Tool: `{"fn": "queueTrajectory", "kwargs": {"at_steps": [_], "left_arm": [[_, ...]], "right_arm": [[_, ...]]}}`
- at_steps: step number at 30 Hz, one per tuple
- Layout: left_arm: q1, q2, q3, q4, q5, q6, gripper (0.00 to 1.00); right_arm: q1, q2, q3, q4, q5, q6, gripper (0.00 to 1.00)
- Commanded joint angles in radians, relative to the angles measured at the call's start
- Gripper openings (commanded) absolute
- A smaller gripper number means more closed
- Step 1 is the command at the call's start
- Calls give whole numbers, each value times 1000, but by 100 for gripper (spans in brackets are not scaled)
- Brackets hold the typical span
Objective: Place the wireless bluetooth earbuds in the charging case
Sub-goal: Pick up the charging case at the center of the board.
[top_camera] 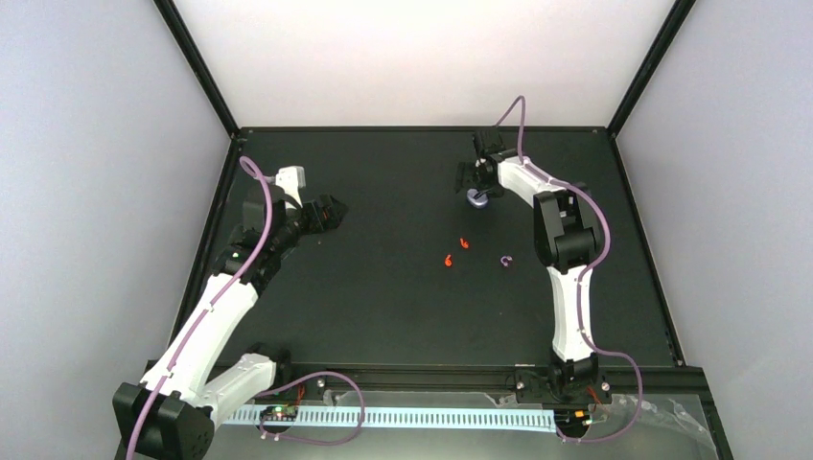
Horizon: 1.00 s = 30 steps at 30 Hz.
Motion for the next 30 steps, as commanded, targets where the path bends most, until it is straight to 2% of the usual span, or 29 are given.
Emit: {"fn": "queueTrajectory", "kwargs": {"at_steps": [1, 15, 20, 25, 30], "left_arm": [[-5, -10, 9, 21, 20, -15, 99], [-6, -25, 3, 26, 25, -18, 99], [-6, -23, 3, 25, 22, -19, 99], [-6, -26, 4, 22, 15, -15, 99], [-6, -28, 4, 22, 11, -16, 99]], "right_arm": [[40, -52, -48, -22, 1, -23, 85], [76, -70, -71, -81, 202, -102, 76], [77, -34, -23, -112, 211, -99, 70], [79, 5, 33, -142, 214, -88, 67], [79, 23, 54, -159, 208, -87, 59]]}}
